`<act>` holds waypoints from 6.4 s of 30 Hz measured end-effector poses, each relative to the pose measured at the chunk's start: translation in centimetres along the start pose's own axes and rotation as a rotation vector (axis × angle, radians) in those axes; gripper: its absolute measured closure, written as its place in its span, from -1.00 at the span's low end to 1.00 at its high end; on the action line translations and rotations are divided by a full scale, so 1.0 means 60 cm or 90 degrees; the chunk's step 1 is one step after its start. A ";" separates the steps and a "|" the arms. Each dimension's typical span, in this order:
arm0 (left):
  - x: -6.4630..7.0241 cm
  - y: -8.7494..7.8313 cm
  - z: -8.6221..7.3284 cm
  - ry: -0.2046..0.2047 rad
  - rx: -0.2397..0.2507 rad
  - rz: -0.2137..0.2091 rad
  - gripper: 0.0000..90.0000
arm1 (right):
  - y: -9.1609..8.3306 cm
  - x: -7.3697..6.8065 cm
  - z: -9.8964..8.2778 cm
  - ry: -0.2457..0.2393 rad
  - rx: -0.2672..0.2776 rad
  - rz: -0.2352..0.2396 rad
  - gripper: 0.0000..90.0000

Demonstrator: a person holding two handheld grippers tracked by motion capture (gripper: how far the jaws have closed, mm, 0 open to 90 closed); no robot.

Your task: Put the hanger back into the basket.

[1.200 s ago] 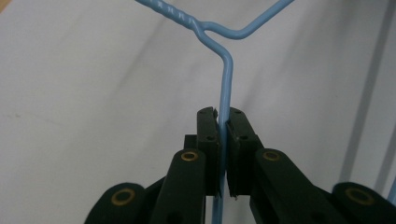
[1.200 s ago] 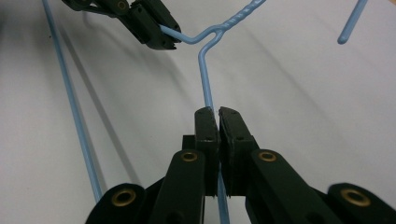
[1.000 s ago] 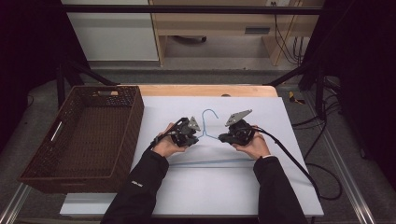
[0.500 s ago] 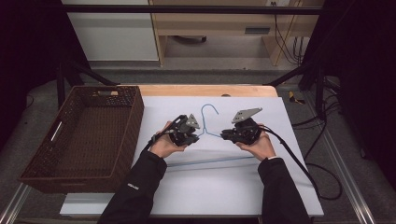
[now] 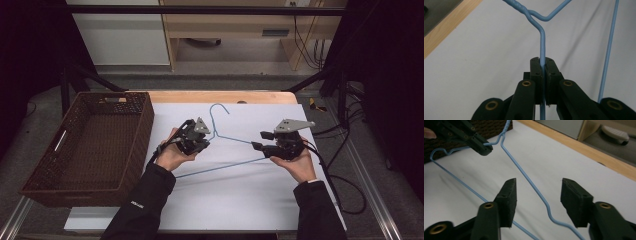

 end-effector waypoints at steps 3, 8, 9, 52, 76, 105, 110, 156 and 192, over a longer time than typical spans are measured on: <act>-0.001 -0.010 0.000 -0.017 0.012 0.013 0.93 | -0.020 -0.006 -0.007 0.015 0.025 -0.024 -0.31; -0.007 -0.032 0.002 -0.042 0.022 0.037 0.93 | -0.046 -0.018 -0.019 0.030 0.050 -0.051 -0.62; -0.007 -0.036 0.002 -0.047 0.023 0.043 0.93 | -0.051 -0.020 -0.022 0.034 0.055 -0.055 -0.64; -0.068 -0.305 -0.006 -0.112 0.174 0.213 0.93 | -0.088 -0.051 -0.107 0.094 0.057 -0.098 -0.93; -0.177 -0.395 -0.088 -0.181 0.143 0.253 0.93 | -0.080 -0.055 -0.106 0.090 0.053 -0.090 -0.93; -0.307 -0.397 -0.175 -0.263 0.090 0.374 0.93 | -0.077 -0.055 -0.105 0.086 0.053 -0.083 -0.93; -0.325 -0.388 -0.189 -0.278 0.087 0.393 0.93 | -0.077 -0.056 -0.105 0.086 0.051 -0.081 -0.93; -0.337 -0.277 -0.282 -0.334 0.007 0.351 0.55 | -0.073 -0.058 -0.106 0.087 0.044 -0.080 -0.92; -0.077 -0.258 -0.193 -0.200 0.263 0.081 -0.74 | -0.086 -0.054 -0.103 0.089 0.066 -0.097 -0.93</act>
Point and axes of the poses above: each handheld gripper's, and its own axes: y roughly forward along the jaws, z roughly out of its top, x roughly to its right, the point moved 1 cm from there along y, roughly forward along the jaws, and after that the axes turned 15 degrees about -y, right-handed, at the moved point
